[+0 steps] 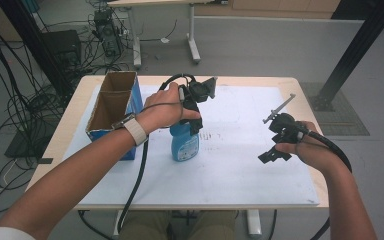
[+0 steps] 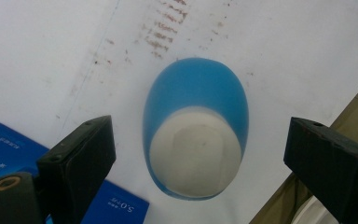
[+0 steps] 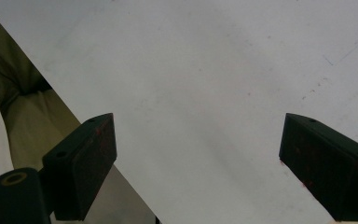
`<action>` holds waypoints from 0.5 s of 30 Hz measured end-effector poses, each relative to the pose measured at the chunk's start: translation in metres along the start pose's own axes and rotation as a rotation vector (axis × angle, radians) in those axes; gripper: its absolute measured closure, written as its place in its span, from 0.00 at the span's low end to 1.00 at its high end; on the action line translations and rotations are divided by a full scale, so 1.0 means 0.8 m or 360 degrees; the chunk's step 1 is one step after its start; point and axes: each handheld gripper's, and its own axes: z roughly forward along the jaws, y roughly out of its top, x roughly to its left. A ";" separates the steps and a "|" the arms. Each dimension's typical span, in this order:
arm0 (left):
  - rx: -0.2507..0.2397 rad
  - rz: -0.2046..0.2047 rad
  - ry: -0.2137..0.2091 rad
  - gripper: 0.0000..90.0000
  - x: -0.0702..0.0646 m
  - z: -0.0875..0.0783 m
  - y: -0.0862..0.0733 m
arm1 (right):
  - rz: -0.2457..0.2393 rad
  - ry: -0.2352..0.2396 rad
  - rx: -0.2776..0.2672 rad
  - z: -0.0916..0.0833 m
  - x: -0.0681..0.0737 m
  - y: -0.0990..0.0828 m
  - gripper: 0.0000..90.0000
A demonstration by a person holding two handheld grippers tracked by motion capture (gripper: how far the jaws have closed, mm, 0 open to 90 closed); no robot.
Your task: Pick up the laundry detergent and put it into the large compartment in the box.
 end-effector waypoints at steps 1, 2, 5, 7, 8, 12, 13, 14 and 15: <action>0.0000 0.0002 0.0001 0.10 0.000 0.000 0.000 | -0.0002 0.0000 0.0001 0.000 0.000 0.000 0.12; -0.0002 0.0003 0.0001 0.10 0.000 0.001 0.000 | -0.0002 0.0000 0.0001 0.001 0.000 0.000 0.12; -0.0002 -0.0005 -0.0006 0.11 0.000 0.002 0.000 | 0.0000 -0.0002 0.0004 0.001 0.000 -0.001 0.12; 0.0003 0.0008 -0.0008 0.11 0.001 0.004 0.001 | -0.0001 -0.0003 0.0003 0.001 0.000 -0.001 0.12; 0.0004 0.0006 -0.0010 0.11 0.000 0.005 0.001 | -0.0004 -0.0004 0.0002 0.000 0.000 -0.001 0.12; 0.0001 0.0000 -0.0008 0.11 0.000 0.007 0.001 | -0.0001 -0.0001 -0.0001 0.001 0.000 -0.001 0.12; 0.0003 -0.0001 -0.0005 0.11 0.000 0.007 0.001 | -0.0001 0.0000 -0.0001 0.001 0.000 -0.001 0.12; 0.0002 0.0001 -0.0007 0.11 0.000 0.008 0.001 | 0.0000 0.0001 0.0002 0.001 0.000 0.000 0.12; 0.0003 0.0005 -0.0007 0.11 0.000 0.009 0.001 | -0.0001 0.0001 0.0000 0.002 0.000 -0.001 0.12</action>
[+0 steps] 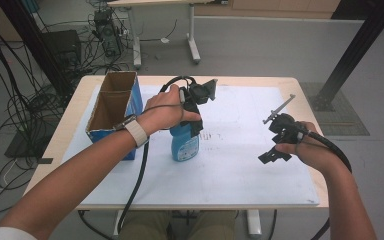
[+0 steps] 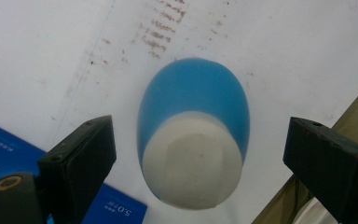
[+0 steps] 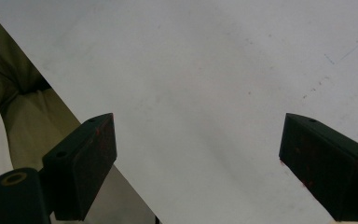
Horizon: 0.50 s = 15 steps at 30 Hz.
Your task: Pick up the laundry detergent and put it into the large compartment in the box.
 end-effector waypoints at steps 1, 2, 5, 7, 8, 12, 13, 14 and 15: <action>-0.0001 -0.0004 0.0001 0.11 -0.001 0.001 0.000 | 0.0004 0.0001 0.0001 0.000 0.000 0.000 0.12; -0.0003 -0.0005 -0.0002 0.11 -0.001 0.002 0.000 | 0.0003 0.0000 0.0001 0.000 0.000 0.000 0.12; 0.0000 0.0009 -0.0006 0.11 0.000 0.003 0.001 | 0.0000 0.0005 0.0001 0.001 -0.001 0.000 0.12; 0.0001 0.0008 -0.0014 0.12 0.001 0.004 0.002 | 0.0004 0.0004 0.0000 0.002 -0.001 -0.001 0.12; -0.0002 0.0008 -0.0015 0.12 0.000 0.005 0.002 | 0.0005 0.0003 -0.0001 0.001 -0.001 -0.001 0.12; -0.0001 0.0003 -0.0017 0.12 0.000 0.008 0.003 | 0.0007 0.0002 -0.0007 0.000 -0.001 -0.002 0.12; -0.0002 0.0013 -0.0011 0.13 0.000 0.009 0.003 | 0.0008 0.0001 -0.0006 0.000 -0.001 -0.002 0.12; -0.0003 0.0002 -0.0014 0.13 -0.001 0.010 0.003 | 0.0007 0.0001 -0.0007 0.000 -0.001 -0.003 0.12; -0.0001 0.0015 -0.0009 0.13 0.000 0.010 0.004 | 0.0007 0.0002 -0.0010 0.000 -0.001 -0.003 0.12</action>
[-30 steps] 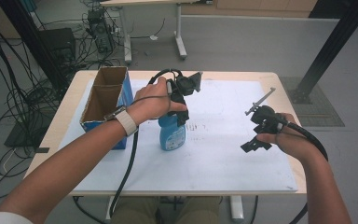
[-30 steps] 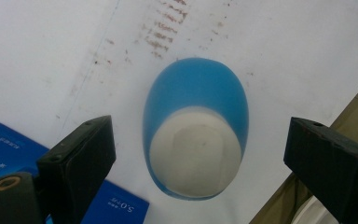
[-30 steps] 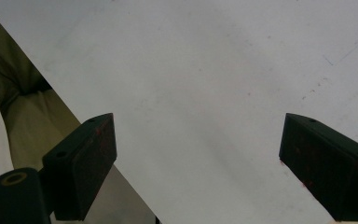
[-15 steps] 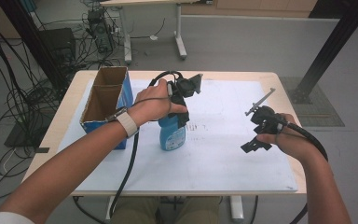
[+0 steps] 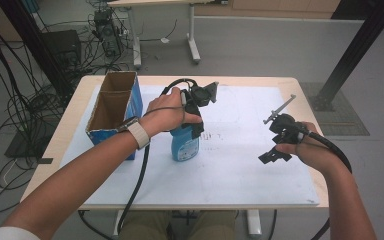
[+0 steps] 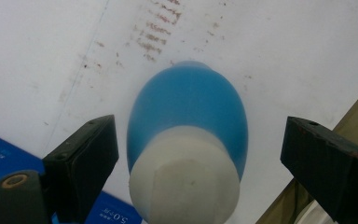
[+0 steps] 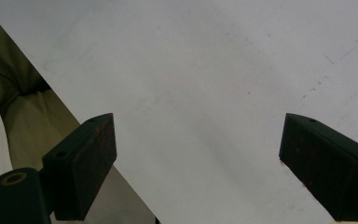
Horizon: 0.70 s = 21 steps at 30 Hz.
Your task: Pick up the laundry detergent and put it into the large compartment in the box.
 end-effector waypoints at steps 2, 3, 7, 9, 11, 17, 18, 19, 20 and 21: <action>-0.0002 -0.0008 0.0004 0.14 0.000 0.001 0.000 | -0.0001 0.0002 -0.0001 0.001 0.000 -0.001 0.12; -0.0002 -0.0013 0.0006 0.14 0.000 0.002 0.000 | 0.0001 0.0003 0.0000 0.001 0.000 -0.001 0.12; 0.0005 0.0004 0.0015 0.15 0.000 0.005 0.002 | 0.0001 0.0005 -0.0001 0.003 -0.001 -0.002 0.12; 0.0002 -0.0015 0.0009 0.15 0.000 0.007 0.001 | 0.0001 0.0006 -0.0002 0.003 -0.001 -0.003 0.12; 0.0008 -0.0008 0.0009 0.15 0.001 0.009 0.002 | 0.0003 0.0008 -0.0001 0.003 -0.002 -0.003 0.12; 0.0029 -0.0010 -0.0005 0.16 0.005 0.017 0.004 | 0.0005 0.0011 -0.0001 0.004 -0.002 -0.004 0.12; 0.0016 -0.0020 -0.0003 0.16 0.005 0.018 0.002 | 0.0006 0.0010 -0.0002 0.005 -0.002 -0.004 0.12; 0.0017 -0.0020 -0.0003 0.16 0.005 0.019 0.002 | 0.0007 0.0010 -0.0002 0.005 -0.002 -0.004 0.12; 0.0015 -0.0021 -0.0007 0.16 0.005 0.019 0.002 | 0.0006 0.0010 -0.0001 0.005 -0.002 -0.004 0.12; 0.0017 -0.0018 -0.0007 0.17 0.005 0.020 0.002 | 0.0006 0.0011 -0.0001 0.005 -0.002 -0.004 0.12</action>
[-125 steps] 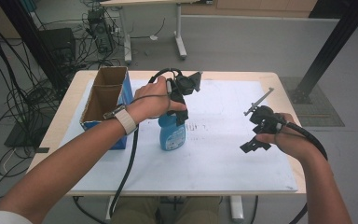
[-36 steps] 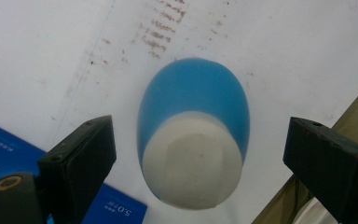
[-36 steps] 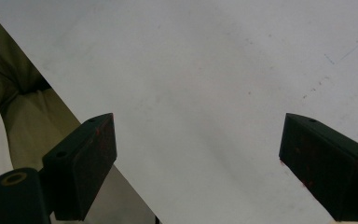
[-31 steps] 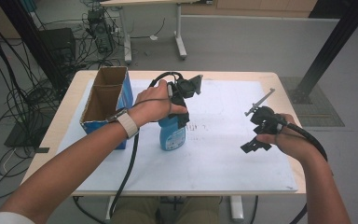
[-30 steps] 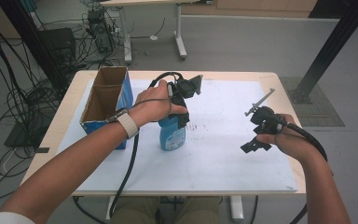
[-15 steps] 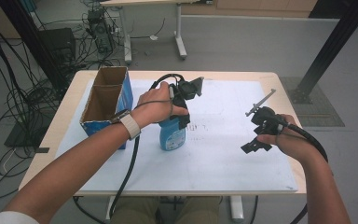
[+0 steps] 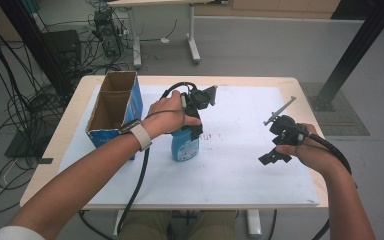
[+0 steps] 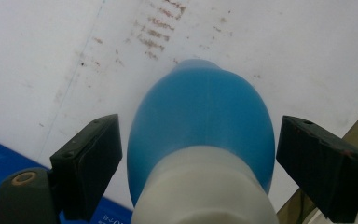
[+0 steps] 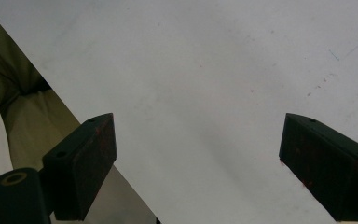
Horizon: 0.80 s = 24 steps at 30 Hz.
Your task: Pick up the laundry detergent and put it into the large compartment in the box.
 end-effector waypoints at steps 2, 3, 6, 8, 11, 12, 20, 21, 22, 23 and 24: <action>0.0001 0.0001 -0.0003 0.17 0.000 0.001 0.000 | 0.0001 0.0000 0.0000 0.000 0.000 0.000 0.12; 0.0006 0.0007 -0.0003 0.17 0.000 0.002 0.001 | 0.0001 0.0000 -0.0001 0.000 0.000 0.000 0.12; -0.0003 0.0007 -0.0001 0.18 -0.001 0.003 0.000 | -0.0001 0.0003 -0.0003 0.000 0.000 0.000 0.12; -0.0001 0.0011 0.0002 0.19 -0.002 0.003 0.000 | -0.0006 0.0003 -0.0001 0.000 0.001 0.001 0.12; 0.0001 0.0020 0.0013 0.21 -0.002 0.004 0.001 | -0.0011 0.0003 -0.0004 0.000 0.002 0.001 0.12; 0.0001 0.0025 0.0015 0.22 -0.002 0.005 0.001 | -0.0011 0.0002 -0.0004 0.000 0.003 0.001 0.12; -0.0006 0.0012 0.0024 0.26 -0.003 0.007 0.000 | -0.0019 0.0001 -0.0005 -0.001 0.004 0.003 0.12; -0.0005 0.0023 0.0031 0.26 -0.003 0.008 0.001 | -0.0020 0.0001 -0.0004 -0.001 0.004 0.003 0.12; -0.0002 0.0016 0.0030 0.26 -0.003 0.009 0.001 | -0.0022 -0.0001 -0.0004 -0.001 0.005 0.004 0.12; 0.0000 0.0012 0.0029 0.27 -0.004 0.010 0.001 | -0.0020 0.0000 -0.0003 -0.002 0.005 0.004 0.12; -0.0001 0.0016 0.0030 0.27 -0.004 0.010 0.002 | -0.0022 0.0001 -0.0005 -0.002 0.005 0.003 0.12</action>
